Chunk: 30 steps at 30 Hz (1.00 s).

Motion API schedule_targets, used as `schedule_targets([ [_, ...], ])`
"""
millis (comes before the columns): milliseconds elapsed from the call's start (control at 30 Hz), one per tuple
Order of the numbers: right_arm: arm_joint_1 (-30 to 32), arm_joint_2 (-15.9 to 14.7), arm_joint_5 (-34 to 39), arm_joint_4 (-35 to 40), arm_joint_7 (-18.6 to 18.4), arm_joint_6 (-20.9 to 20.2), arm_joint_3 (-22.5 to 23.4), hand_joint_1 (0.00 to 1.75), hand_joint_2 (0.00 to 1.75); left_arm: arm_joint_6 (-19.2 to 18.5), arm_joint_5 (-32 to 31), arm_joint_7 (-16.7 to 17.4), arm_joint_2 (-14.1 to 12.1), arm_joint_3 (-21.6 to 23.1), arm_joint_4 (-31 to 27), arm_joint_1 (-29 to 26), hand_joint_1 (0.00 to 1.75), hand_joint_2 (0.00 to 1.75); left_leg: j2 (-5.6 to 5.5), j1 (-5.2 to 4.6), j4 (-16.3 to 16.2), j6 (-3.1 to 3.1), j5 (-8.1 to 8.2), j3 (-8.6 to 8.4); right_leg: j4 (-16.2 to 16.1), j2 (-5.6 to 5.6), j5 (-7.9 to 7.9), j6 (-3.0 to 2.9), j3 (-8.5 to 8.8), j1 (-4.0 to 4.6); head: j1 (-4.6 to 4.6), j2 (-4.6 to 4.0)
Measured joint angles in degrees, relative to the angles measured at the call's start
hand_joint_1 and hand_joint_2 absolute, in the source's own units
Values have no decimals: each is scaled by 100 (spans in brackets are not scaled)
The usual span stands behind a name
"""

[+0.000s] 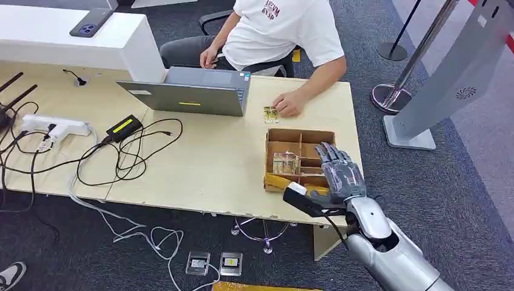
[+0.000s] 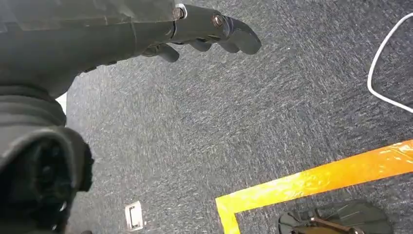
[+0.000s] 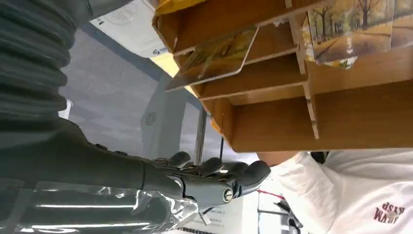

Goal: Pass the card to the sensor for recognition and then transmit it.

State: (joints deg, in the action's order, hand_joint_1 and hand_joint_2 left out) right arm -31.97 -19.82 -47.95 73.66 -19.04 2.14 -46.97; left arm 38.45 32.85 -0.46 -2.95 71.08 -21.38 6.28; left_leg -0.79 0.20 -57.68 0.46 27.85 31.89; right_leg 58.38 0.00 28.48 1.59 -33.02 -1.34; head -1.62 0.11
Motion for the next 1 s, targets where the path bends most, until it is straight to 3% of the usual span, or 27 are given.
schedule_targets([
  [1000, -63, 155, 7, -927, -52, 614, -89, 0, 175, 0, -188, 96, 52, -39, 0, -13, 0, 0, 1, 0, 0, 0, 0, -2, 0, 1, 0, 0, 0, 0, 0, 0],
])
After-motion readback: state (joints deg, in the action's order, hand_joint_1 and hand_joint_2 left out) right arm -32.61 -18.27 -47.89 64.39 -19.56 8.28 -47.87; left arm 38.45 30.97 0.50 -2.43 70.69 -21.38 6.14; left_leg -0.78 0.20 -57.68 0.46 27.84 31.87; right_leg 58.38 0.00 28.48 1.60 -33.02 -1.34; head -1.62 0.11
